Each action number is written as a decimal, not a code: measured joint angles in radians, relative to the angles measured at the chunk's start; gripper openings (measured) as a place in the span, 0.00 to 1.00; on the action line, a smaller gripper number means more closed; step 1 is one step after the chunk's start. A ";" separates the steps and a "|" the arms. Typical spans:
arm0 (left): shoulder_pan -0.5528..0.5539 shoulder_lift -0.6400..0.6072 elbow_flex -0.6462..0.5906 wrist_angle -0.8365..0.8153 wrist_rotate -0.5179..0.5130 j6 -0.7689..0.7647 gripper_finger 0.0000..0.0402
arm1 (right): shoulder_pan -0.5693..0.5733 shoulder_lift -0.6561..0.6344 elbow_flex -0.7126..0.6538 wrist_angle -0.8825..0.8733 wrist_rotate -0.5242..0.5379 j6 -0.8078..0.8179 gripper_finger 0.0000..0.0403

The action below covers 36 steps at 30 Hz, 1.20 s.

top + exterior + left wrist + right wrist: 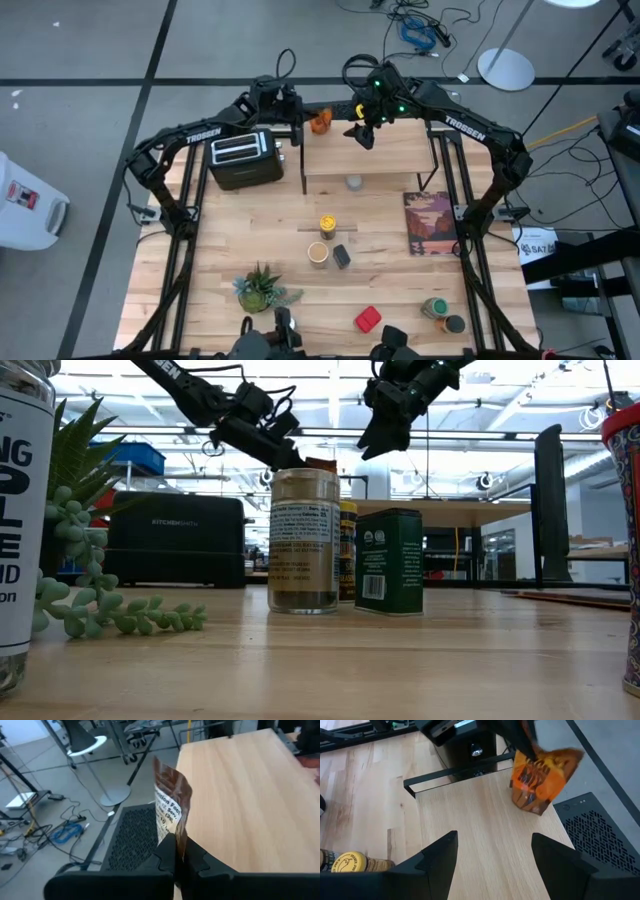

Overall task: Shelf spices
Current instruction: Put the brown seasoning bag on the shelf

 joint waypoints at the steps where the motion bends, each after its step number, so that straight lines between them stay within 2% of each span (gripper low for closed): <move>1: 0.000 0.000 0.000 -0.003 0.002 0.001 0.02 | 0.000 0.000 0.000 0.004 0.000 0.000 0.60; 36: -0.006 0.000 0.000 0.055 0.001 -0.032 0.36 | 0.000 0.000 0.000 -0.006 0.000 0.016 0.60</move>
